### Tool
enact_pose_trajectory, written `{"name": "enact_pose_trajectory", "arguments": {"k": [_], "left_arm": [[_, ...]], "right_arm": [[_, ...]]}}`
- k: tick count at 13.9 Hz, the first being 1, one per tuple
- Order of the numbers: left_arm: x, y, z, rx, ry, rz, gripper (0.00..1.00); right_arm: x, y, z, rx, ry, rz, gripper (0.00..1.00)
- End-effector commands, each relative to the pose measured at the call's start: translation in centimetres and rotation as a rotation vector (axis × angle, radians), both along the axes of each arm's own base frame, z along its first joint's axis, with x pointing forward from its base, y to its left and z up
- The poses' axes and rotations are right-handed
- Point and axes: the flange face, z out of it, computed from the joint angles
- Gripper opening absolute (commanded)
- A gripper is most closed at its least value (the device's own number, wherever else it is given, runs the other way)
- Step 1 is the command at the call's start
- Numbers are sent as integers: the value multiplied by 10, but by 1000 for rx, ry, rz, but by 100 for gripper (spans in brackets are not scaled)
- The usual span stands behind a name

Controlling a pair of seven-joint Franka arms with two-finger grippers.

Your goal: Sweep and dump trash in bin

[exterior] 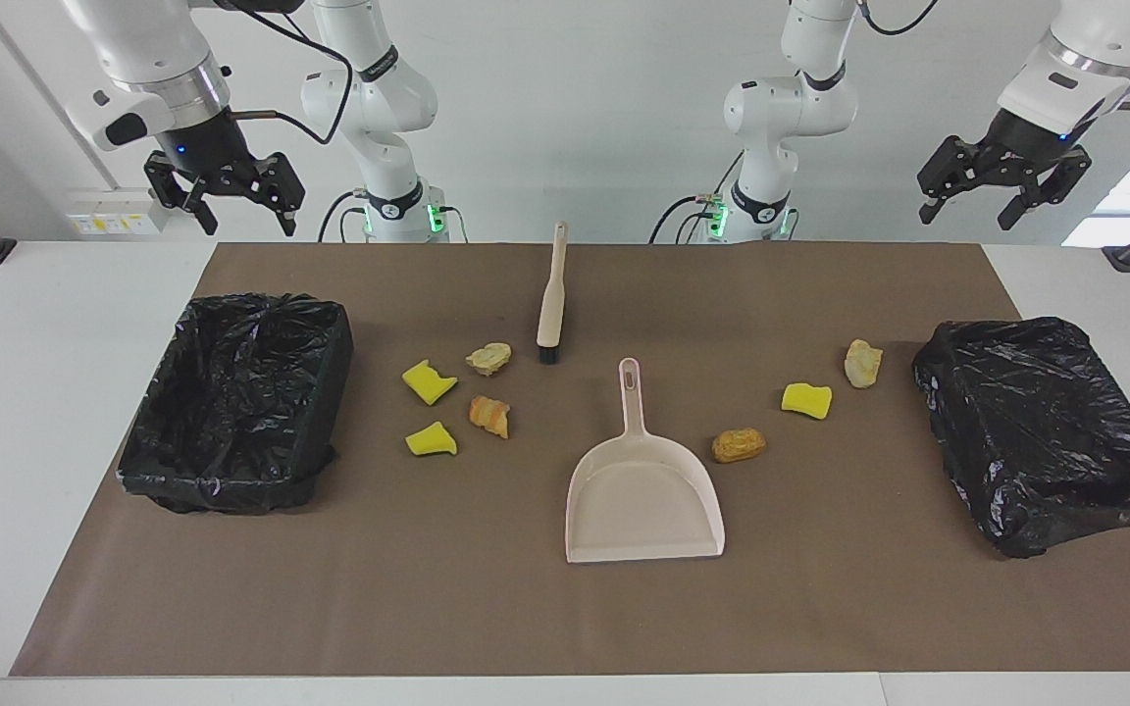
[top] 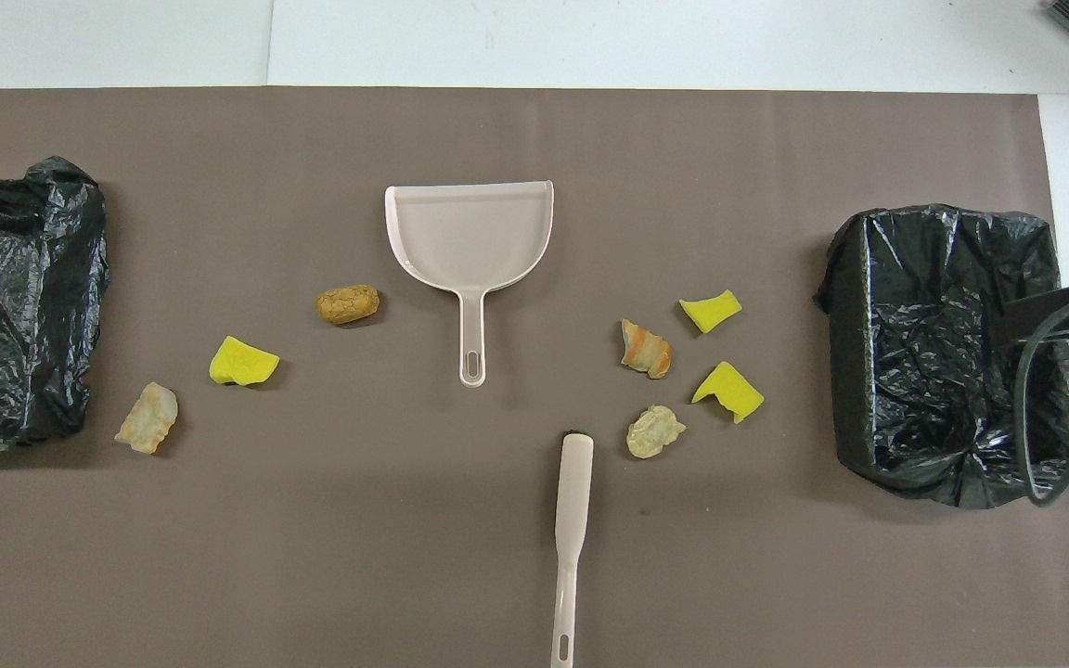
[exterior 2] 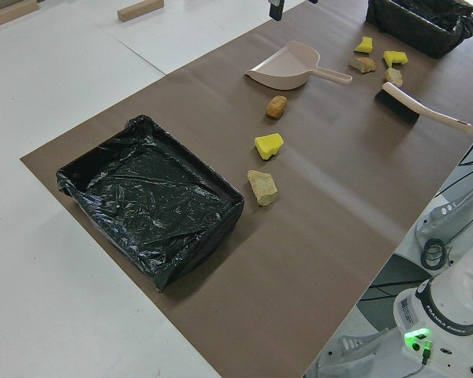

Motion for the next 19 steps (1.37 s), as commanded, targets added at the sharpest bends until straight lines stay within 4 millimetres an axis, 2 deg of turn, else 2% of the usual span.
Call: {"name": "enact_pose_trajectory", "arguments": {"k": [1, 6, 8, 12, 13, 15, 18, 19], "left_arm": [[-7, 1, 1, 9, 7, 1, 100], [-7, 1, 1, 9, 7, 1, 100], [-7, 1, 1, 9, 7, 1, 100], [-6, 2, 1, 9, 7, 3, 100], [-7, 1, 1, 9, 7, 1, 100], [-7, 1, 1, 9, 7, 1, 100], [-7, 1, 1, 9, 7, 1, 100], [-7, 1, 1, 9, 7, 1, 100]], "right_arm": [[-5, -2, 0, 8, -6, 13, 100], [-5, -2, 1, 10, 0, 18, 100], [-7, -9, 2, 17, 3, 9, 100], [-7, 16, 2, 17, -12, 46, 100], [-4, 24, -2, 17, -10, 58, 100], [6, 25, -15, 19, 9, -4, 100], [39, 64, -38, -2, 39, 41, 100], [50, 68, -41, 0, 33, 46, 100]]}}
